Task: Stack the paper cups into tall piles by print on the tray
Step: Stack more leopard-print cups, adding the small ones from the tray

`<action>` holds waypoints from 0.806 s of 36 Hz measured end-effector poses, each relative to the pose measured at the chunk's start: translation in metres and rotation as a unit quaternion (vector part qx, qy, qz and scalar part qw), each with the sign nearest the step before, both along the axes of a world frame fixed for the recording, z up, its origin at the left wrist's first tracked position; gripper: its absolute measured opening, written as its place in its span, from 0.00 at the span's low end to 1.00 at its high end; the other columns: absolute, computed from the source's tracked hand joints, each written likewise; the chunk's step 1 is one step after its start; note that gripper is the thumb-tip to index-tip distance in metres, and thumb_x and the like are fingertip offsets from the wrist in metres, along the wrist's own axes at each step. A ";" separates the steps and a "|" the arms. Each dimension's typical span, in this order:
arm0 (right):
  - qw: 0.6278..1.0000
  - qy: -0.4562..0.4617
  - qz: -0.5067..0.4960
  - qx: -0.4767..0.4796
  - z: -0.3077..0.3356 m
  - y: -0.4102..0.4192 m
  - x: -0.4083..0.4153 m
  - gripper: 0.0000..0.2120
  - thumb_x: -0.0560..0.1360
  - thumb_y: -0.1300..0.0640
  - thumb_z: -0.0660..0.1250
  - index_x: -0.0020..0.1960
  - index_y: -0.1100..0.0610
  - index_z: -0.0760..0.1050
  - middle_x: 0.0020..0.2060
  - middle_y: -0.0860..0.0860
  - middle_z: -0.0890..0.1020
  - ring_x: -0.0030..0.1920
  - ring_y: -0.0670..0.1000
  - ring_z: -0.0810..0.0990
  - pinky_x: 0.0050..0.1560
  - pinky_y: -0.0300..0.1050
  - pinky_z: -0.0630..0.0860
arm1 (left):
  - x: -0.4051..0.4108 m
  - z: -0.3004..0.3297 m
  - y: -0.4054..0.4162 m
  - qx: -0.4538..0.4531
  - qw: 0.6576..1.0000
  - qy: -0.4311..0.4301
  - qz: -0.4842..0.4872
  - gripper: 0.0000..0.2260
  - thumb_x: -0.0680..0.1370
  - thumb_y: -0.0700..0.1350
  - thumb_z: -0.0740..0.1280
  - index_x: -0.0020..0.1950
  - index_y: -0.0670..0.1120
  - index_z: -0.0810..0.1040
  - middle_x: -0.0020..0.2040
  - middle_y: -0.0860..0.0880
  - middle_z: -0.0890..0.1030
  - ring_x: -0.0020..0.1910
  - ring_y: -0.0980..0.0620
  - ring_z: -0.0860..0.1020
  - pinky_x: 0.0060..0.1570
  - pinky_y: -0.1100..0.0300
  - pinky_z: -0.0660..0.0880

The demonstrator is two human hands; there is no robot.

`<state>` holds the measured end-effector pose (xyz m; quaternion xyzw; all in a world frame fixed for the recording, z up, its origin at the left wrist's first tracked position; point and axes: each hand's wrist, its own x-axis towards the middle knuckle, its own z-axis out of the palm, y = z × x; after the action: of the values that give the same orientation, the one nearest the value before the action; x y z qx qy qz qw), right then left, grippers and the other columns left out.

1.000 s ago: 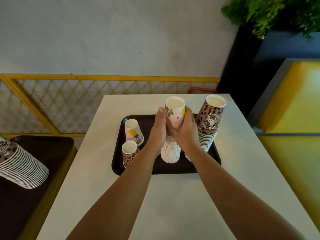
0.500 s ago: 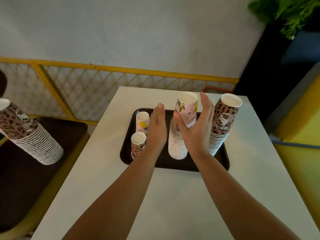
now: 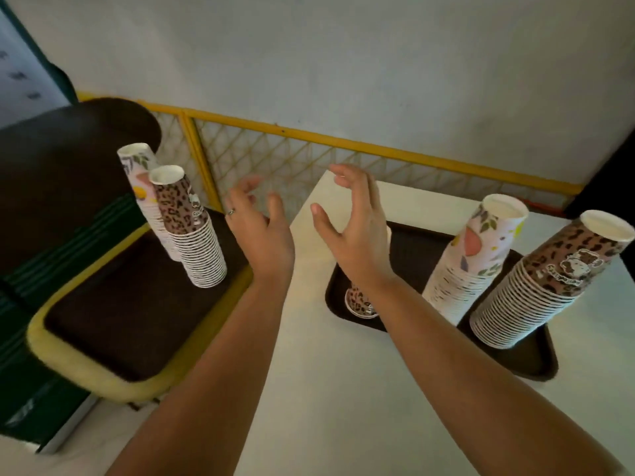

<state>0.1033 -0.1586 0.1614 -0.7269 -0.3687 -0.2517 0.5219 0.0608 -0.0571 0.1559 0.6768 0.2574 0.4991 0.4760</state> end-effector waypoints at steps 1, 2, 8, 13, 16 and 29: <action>1.000 0.000 0.008 -0.004 -0.002 0.015 -0.001 0.21 0.73 0.59 0.69 0.62 0.64 0.70 0.56 0.57 0.74 0.56 0.47 0.73 0.57 0.32 0.70 | -0.005 -0.001 0.015 0.001 1.000 0.002 0.020 0.17 0.74 0.48 0.60 0.60 0.43 0.71 0.59 0.46 0.73 0.58 0.49 0.71 0.55 0.60 0.66; 1.000 0.001 0.013 -0.006 -0.003 0.029 -0.002 0.21 0.72 0.58 0.69 0.62 0.63 0.70 0.56 0.56 0.74 0.56 0.48 0.73 0.56 0.34 0.71 | -0.010 -0.001 0.029 0.001 0.999 0.006 0.036 0.19 0.73 0.49 0.60 0.62 0.43 0.69 0.61 0.45 0.72 0.59 0.49 0.70 0.56 0.61 0.65; 0.998 0.026 0.042 -0.036 -0.015 0.111 -0.012 0.21 0.72 0.57 0.69 0.63 0.60 0.70 0.58 0.54 0.73 0.57 0.51 0.75 0.54 0.33 0.70 | -0.031 -0.009 0.115 -0.014 0.994 0.062 0.094 0.28 0.71 0.43 0.69 0.69 0.43 0.63 0.68 0.43 0.62 0.66 0.45 0.62 0.65 0.46 0.67; 0.997 0.050 0.044 -0.045 -0.026 0.170 -0.015 0.22 0.72 0.58 0.70 0.63 0.60 0.70 0.58 0.55 0.73 0.58 0.51 0.75 0.55 0.36 0.71 | -0.039 -0.026 0.176 -0.019 0.991 0.132 0.032 0.37 0.69 0.45 0.74 0.72 0.43 0.57 0.71 0.42 0.59 0.71 0.41 0.58 0.67 0.41 0.63; 0.996 0.066 0.033 -0.050 -0.032 0.198 -0.013 0.23 0.71 0.57 0.70 0.63 0.59 0.69 0.59 0.54 0.72 0.58 0.50 0.74 0.54 0.35 0.70 | -0.038 -0.039 0.203 -0.007 0.986 0.159 -0.047 0.40 0.69 0.49 0.74 0.73 0.44 0.55 0.72 0.43 0.59 0.72 0.43 0.57 0.69 0.43 0.61; 0.972 0.217 0.015 -0.094 -0.048 0.263 -0.014 0.36 0.68 0.47 0.74 0.70 0.54 0.62 0.62 0.51 0.74 0.62 0.48 0.73 0.58 0.37 0.71 | -0.023 -0.089 0.243 0.006 0.950 0.133 -0.281 0.36 0.65 0.42 0.76 0.69 0.46 0.63 0.64 0.49 0.73 0.64 0.55 0.72 0.60 0.61 0.73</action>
<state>0.0895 0.1047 0.1131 -0.8040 -0.2797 -0.0441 0.5228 0.0374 0.1860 0.0665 0.7852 0.1146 0.2519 0.5540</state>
